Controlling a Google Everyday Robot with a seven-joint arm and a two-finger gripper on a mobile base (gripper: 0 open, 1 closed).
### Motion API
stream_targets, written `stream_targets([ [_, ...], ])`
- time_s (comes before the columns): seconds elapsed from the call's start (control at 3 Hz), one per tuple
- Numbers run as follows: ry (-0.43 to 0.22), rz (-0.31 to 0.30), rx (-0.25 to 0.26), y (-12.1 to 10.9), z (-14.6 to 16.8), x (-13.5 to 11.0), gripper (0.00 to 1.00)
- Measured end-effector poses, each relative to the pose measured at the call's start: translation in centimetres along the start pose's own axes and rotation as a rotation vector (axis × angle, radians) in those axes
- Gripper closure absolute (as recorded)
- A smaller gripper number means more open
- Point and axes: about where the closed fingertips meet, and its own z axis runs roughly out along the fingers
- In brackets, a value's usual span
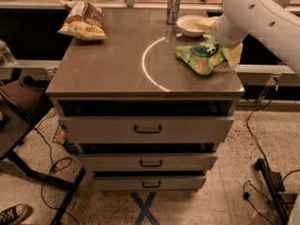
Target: Move green rice chip bag near brown chip bag
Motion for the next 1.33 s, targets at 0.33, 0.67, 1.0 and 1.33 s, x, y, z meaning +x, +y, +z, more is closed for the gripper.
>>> stream_targets([
  [0.33, 0.015, -0.053, -0.013, -0.38, 0.93, -0.48, 0.0],
  [0.67, 0.013, -0.054, -0.015, -0.33, 1.08, -0.57, 0.16],
  [1.0, 0.011, -0.055, -0.017, -0.28, 1.25, -0.7, 0.39],
  [1.33, 0.009, -0.056, -0.019, -0.21, 1.41, -0.81, 0.62],
])
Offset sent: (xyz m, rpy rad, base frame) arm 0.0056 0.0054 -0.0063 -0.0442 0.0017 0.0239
